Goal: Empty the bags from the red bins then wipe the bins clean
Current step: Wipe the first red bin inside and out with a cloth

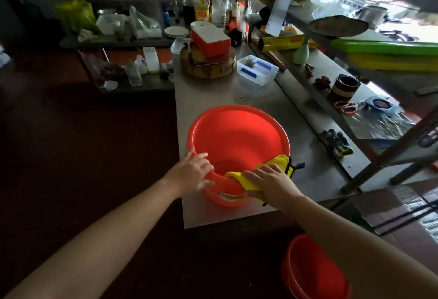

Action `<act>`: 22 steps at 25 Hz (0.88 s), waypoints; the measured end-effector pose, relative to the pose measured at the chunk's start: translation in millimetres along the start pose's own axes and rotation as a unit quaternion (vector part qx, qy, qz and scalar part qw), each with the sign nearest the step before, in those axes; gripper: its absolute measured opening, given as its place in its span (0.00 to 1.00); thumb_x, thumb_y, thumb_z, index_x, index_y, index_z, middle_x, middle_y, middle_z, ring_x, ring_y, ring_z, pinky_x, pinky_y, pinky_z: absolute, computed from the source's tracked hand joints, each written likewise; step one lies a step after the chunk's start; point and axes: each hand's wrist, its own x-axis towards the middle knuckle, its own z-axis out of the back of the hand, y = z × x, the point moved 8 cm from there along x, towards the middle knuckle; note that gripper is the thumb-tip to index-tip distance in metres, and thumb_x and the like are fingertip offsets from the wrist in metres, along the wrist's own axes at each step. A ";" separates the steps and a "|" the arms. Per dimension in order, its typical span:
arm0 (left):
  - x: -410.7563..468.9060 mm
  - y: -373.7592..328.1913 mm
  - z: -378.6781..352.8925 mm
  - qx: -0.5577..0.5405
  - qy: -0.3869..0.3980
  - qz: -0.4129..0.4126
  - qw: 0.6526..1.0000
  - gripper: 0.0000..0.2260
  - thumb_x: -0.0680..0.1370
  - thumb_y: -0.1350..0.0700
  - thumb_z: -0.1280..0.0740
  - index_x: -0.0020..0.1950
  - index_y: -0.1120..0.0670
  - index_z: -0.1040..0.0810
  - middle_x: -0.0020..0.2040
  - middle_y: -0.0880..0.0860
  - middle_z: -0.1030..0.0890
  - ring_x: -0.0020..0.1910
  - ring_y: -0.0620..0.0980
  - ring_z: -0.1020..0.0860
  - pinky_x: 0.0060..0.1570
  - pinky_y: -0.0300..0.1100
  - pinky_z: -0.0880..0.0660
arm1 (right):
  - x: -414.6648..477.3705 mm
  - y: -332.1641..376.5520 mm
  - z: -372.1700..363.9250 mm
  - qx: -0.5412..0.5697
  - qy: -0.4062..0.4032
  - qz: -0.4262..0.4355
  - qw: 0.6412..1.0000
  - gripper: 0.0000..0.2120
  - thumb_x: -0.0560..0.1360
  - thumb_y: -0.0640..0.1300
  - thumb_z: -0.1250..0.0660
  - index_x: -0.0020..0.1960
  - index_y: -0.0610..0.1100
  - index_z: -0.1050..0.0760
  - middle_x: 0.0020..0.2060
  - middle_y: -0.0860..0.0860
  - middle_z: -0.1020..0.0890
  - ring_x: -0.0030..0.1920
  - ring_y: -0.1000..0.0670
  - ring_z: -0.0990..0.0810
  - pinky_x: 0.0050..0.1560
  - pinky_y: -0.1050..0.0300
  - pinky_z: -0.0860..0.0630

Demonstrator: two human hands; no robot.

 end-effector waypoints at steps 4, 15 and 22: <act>7.4 -49.3 -3.4 -0.051 -0.025 0.016 0.998 0.19 0.83 0.46 0.41 0.71 0.53 0.29 0.67 0.51 0.24 0.71 0.51 0.30 0.78 0.56 0.54 | 6.2 20.5 4.3 0.016 0.016 -0.038 0.999 0.40 0.77 0.76 0.59 0.68 0.51 0.26 0.54 0.54 0.16 0.53 0.46 0.18 0.56 0.45 0.24; 12.5 -20.2 10.3 0.029 0.030 0.006 0.999 0.20 0.83 0.47 0.39 0.74 0.51 0.30 0.77 0.52 0.33 0.79 0.53 0.43 0.79 0.56 0.52 | -38.1 -56.1 4.7 -0.017 -0.023 0.080 0.996 0.32 0.79 0.73 0.49 0.66 0.51 0.25 0.53 0.55 0.18 0.53 0.48 0.19 0.57 0.49 0.23; 33.5 -88.5 4.2 -0.069 -0.024 0.004 0.997 0.18 0.82 0.46 0.38 0.67 0.55 0.25 0.63 0.52 0.21 0.64 0.52 0.24 0.75 0.53 0.39 | -20.8 -21.0 5.2 0.005 -0.036 0.033 0.999 0.31 0.77 0.73 0.46 0.65 0.52 0.24 0.52 0.56 0.17 0.50 0.48 0.19 0.53 0.47 0.22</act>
